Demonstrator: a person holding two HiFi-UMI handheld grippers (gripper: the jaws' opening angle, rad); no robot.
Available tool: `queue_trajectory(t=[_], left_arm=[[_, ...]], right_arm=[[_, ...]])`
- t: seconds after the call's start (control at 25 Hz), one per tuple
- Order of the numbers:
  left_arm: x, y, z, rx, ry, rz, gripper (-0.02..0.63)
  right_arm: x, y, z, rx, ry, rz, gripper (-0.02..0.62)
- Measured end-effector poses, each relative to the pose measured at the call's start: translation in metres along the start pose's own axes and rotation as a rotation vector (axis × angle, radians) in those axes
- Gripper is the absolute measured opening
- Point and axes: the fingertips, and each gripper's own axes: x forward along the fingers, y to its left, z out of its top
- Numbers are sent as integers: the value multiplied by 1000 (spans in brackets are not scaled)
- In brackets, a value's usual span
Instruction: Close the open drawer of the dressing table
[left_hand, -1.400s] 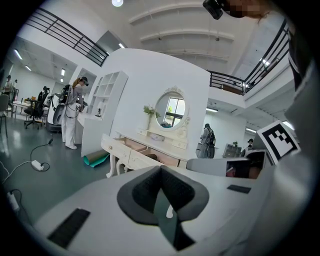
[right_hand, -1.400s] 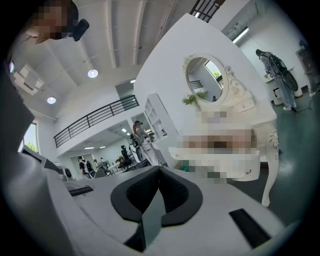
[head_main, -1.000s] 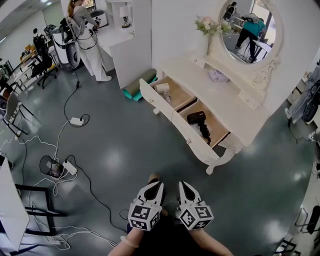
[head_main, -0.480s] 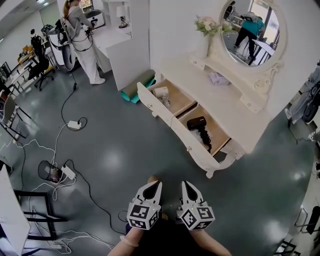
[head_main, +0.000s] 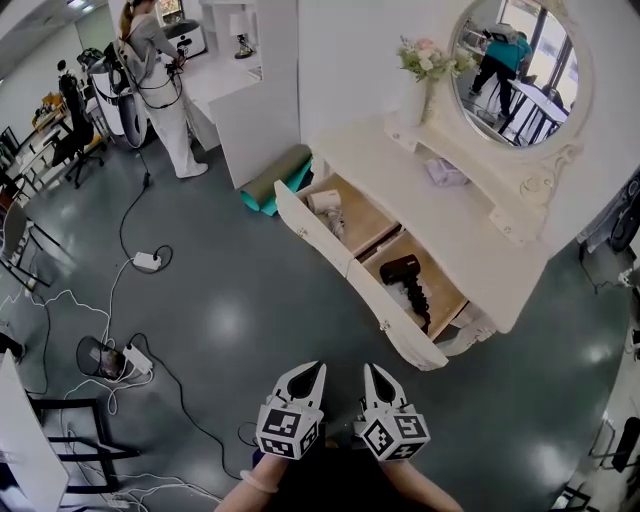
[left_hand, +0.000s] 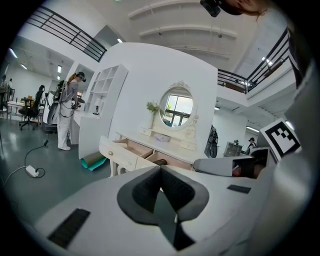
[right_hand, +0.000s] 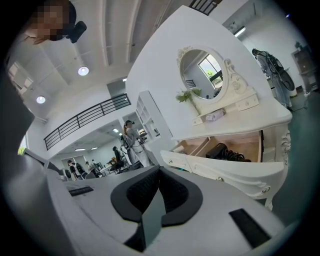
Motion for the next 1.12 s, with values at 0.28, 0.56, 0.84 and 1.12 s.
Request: queue_trajectory(t=[0.28, 0.56, 0.84, 1.12], left_arm=[[37, 29, 25, -5, 5, -16, 23], [82, 50, 49, 9, 24, -61, 23], [123, 74, 71, 53, 54, -111, 23], [159, 104, 89, 65, 68, -144, 23]], right_arm=[[46, -1, 17, -13, 4, -8, 26], [87, -15, 32, 1, -1, -52, 26], [131, -29, 47, 26, -25, -109, 26], [177, -35, 55, 40, -33, -142, 26]])
